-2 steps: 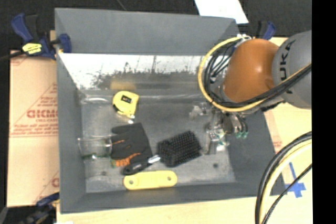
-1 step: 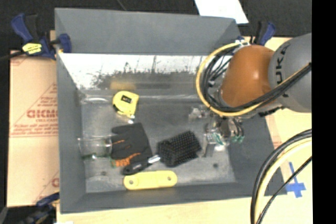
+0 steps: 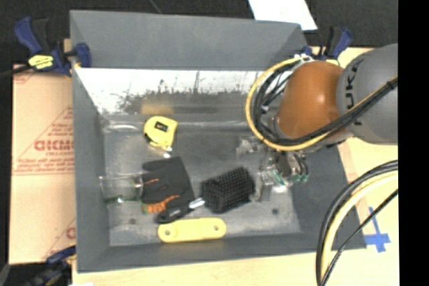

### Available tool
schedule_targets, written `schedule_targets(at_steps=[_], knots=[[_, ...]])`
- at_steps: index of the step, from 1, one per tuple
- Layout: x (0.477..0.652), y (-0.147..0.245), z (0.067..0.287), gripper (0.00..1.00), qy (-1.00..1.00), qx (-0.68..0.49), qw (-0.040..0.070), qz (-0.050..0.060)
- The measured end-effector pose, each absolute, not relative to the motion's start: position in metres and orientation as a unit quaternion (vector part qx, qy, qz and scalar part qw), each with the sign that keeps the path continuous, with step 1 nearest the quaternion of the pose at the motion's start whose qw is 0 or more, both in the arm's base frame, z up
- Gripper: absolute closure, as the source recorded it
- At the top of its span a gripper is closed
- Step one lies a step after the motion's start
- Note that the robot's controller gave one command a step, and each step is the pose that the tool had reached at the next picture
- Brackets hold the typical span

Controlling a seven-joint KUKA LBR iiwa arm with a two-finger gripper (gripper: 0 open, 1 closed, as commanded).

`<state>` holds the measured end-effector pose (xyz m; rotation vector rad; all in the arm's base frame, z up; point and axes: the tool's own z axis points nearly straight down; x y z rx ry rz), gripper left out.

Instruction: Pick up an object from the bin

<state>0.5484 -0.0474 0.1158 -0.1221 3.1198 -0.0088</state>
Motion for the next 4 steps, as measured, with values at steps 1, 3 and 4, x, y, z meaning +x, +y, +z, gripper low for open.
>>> schedule_targets(at_steps=[1,3,4], knots=[[0.605,-0.042,0.170,0.00,0.981,-0.193,0.015,-0.005],[0.595,-0.038,0.090,0.00,0.956,-0.292,0.012,-0.006],[0.578,-0.006,0.090,0.00,0.994,-0.106,0.007,-0.003]])
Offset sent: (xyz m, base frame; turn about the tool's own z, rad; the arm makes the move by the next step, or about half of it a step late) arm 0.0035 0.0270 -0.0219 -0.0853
